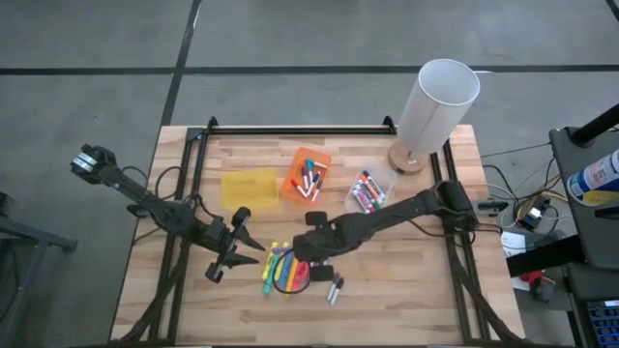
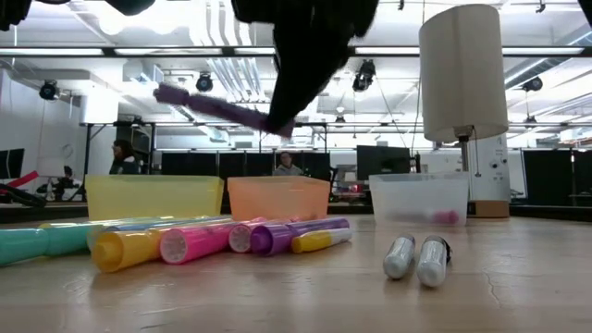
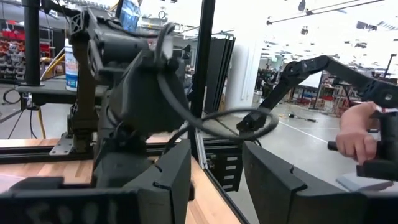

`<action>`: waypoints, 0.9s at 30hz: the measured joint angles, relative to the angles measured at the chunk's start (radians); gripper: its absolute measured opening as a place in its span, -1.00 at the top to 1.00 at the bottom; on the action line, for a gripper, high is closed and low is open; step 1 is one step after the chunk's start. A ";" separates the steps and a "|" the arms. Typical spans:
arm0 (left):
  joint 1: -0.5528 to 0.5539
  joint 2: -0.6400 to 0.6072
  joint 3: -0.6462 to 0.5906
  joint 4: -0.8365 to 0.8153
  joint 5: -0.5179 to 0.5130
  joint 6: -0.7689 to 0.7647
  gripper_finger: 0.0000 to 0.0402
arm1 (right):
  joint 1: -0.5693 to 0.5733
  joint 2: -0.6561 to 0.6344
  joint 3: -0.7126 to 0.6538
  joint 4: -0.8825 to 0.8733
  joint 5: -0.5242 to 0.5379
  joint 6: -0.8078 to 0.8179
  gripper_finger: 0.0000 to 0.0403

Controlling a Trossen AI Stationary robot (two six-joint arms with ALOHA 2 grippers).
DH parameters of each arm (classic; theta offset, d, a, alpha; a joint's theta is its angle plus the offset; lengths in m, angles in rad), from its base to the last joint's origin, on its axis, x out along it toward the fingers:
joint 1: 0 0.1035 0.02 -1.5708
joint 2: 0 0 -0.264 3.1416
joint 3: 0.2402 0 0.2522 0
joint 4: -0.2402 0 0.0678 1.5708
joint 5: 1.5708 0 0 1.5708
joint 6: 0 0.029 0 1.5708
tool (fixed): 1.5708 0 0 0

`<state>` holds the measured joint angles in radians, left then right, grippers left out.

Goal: Pick & Place Markers
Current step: Put the right violet highlighter pen into the yellow bin

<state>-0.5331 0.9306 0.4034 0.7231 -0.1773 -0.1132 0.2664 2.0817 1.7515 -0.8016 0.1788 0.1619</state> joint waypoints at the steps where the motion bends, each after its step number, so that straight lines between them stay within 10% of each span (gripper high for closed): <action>1: 0.000 0.000 0.000 0.000 -0.001 0.006 0.30 | 0.005 -0.003 0.008 -0.009 -0.009 0.020 0.67; 27: 0.001 0.019 0.000 -0.043 -0.165 0.087 0.30 | 0.076 -0.050 0.175 -0.021 0.099 0.175 0.66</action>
<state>-0.5320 0.9497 0.4034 0.6798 -0.3420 -0.0257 0.3424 2.0315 1.9266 -0.8230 0.2775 0.3370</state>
